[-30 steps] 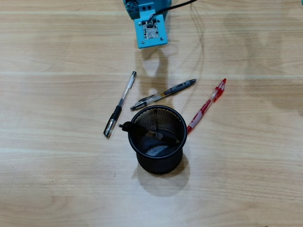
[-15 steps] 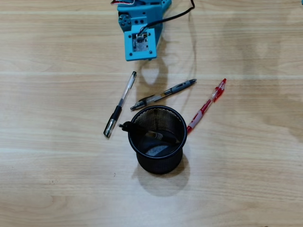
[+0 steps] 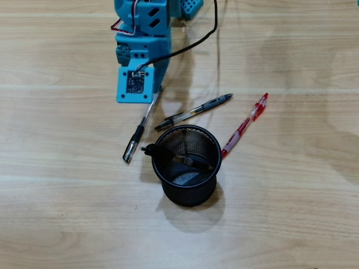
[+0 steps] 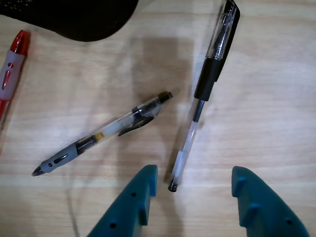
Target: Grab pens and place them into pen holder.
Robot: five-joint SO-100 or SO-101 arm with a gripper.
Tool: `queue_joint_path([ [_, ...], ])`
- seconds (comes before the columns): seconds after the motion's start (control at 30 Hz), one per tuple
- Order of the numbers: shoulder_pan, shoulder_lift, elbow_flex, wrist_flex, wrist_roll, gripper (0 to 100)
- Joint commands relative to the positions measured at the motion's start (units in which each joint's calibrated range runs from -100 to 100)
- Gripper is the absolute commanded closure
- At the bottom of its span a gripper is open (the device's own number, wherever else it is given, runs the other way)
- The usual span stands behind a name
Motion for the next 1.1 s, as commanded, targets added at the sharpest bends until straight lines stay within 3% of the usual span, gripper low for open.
queue_joint_path([
  [0.0, 1.11, 3.58, -4.9, -0.88, -0.21, 82],
  [1.07, 2.65, 21.64, -6.43, -5.01, -0.27, 82],
])
